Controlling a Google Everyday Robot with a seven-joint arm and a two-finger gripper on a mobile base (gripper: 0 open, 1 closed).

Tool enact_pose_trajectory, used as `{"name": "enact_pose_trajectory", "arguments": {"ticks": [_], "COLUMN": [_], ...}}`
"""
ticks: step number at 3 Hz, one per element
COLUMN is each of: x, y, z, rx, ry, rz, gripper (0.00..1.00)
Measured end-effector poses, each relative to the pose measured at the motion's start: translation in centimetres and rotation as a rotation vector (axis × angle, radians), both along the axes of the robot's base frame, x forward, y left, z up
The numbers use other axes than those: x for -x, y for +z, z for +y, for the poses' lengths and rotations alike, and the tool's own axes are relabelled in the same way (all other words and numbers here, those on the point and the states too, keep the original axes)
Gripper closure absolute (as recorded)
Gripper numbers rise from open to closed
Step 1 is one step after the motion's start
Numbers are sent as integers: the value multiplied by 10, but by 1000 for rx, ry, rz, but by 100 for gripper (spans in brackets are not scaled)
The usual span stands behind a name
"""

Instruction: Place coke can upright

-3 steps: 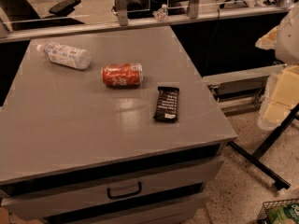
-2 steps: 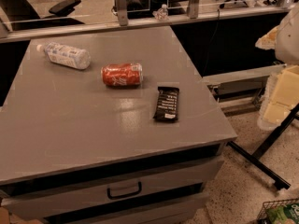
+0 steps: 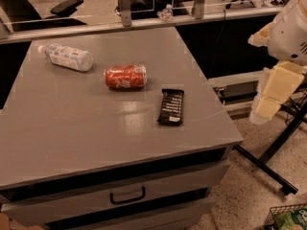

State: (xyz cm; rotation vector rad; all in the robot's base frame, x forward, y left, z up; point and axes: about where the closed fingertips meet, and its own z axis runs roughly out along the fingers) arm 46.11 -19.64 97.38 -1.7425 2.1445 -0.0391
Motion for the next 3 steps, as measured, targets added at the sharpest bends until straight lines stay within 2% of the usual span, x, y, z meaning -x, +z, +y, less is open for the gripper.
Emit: {"name": "enact_pose_trajectory", "arguments": {"ticks": [1, 2, 3], "x": [-31, -67, -103], "y": [-10, -21, -37], "z": [21, 53, 105], "rx": [-45, -79, -91], "ry": [9, 22, 67], "rz": [14, 9, 6], "gripper": [0, 0, 0]}}
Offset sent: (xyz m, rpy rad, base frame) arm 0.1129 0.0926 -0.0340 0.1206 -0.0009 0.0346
